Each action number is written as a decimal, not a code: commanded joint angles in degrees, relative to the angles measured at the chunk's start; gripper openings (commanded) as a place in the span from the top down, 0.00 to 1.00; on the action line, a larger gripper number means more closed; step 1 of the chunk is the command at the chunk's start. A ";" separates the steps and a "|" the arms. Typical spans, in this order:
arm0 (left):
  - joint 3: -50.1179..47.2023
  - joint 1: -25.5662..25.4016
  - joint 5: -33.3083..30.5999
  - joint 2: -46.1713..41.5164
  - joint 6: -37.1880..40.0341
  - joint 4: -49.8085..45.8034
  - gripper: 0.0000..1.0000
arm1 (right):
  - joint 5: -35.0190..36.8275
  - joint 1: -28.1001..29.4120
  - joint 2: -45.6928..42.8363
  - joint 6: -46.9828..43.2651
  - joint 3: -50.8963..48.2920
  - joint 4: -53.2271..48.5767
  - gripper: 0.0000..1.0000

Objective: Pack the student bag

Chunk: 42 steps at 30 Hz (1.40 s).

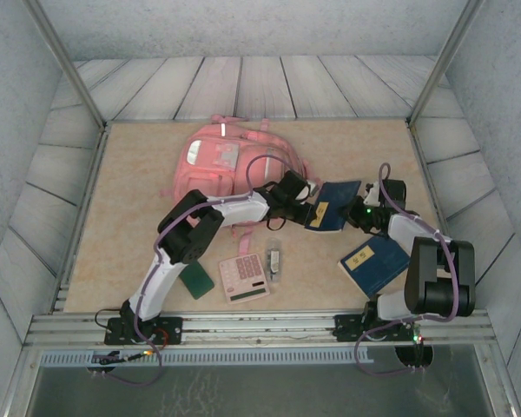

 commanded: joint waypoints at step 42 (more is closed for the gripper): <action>-7.44 17.91 25.43 -46.75 52.96 -47.53 0.18 | -18.02 35.68 -5.92 -59.67 25.14 -25.41 1.00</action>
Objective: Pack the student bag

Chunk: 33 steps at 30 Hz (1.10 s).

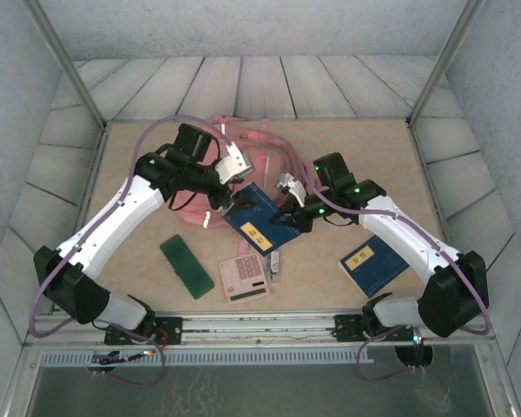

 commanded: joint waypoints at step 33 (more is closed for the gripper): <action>-6.09 5.08 13.02 -4.30 -6.70 5.91 1.00 | 18.24 0.13 -9.17 4.81 -2.58 11.23 0.28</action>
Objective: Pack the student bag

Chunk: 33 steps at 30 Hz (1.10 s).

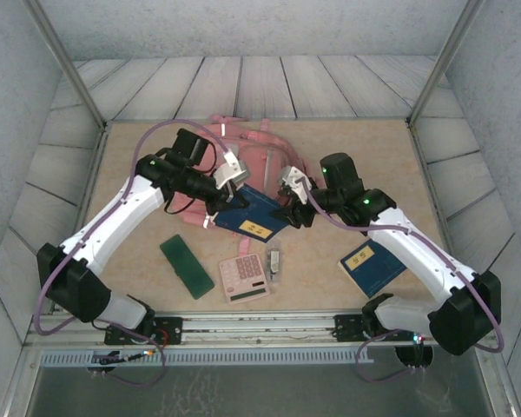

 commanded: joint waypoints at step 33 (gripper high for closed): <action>-22.62 8.48 14.56 -11.75 -52.54 60.88 1.00 | -29.20 -10.50 -1.60 44.90 -13.45 48.70 0.70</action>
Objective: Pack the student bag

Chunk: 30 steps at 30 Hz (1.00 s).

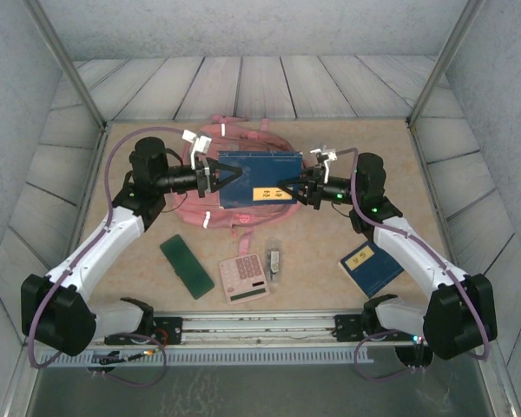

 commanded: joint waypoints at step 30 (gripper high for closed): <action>19.91 -12.83 -44.61 28.98 11.07 -18.87 0.56 | 66.53 -4.80 -12.14 -7.71 7.70 -38.86 1.00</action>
